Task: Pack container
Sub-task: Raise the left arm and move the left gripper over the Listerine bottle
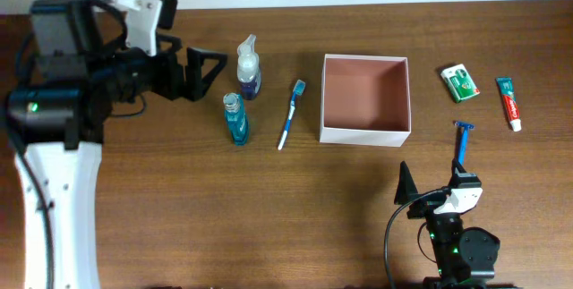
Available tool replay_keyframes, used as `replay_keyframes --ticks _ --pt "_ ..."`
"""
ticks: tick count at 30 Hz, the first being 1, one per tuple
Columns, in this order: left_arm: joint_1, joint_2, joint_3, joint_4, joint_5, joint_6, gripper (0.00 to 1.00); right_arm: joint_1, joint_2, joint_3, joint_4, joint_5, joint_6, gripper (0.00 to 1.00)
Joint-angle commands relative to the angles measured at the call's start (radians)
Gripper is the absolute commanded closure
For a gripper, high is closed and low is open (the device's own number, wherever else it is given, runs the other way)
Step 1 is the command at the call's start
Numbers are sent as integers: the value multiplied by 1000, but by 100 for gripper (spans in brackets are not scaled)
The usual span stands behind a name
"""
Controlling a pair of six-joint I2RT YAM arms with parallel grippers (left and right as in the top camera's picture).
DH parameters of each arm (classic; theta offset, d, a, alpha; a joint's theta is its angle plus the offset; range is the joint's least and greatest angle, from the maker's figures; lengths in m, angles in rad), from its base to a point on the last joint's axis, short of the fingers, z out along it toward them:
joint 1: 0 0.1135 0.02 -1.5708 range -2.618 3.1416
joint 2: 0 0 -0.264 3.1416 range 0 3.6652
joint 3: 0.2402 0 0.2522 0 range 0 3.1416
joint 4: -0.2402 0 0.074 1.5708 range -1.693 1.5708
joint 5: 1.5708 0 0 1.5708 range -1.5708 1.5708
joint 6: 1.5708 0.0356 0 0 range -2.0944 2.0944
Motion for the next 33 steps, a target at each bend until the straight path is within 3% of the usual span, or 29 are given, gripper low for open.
replay_keyframes --ticks 1,3,5,11,15,18,20,23,28,33 --pt "-64 24 37 -51 -272 -128 1 7 -8 -5 -6 8 0 1" --pt "-110 39 39 -105 -477 -247 1 7 -8 -5 -6 8 0 1" --pt "-137 56 39 -153 -542 -275 1 7 -8 -5 -6 8 0 1" --pt "-191 125 39 -247 -513 -260 1 7 -8 -5 -6 8 0 1" --pt "-222 132 38 -224 -451 -261 1 7 -8 -5 -6 8 0 1" --pt "-227 133 39 -161 -470 -261 1 7 -8 -5 -6 8 0 1" --pt "-227 139 47 -161 -520 -325 1 7 -8 -5 -6 8 0 1" --pt "-226 188 105 -254 -540 -388 1 7 -8 -5 -6 8 0 1" --pt "-229 312 223 -444 -608 -387 0 7 -8 -5 -6 8 0 1" --pt "-255 399 224 -455 -614 -388 1 7 -8 -5 -6 8 0 1"
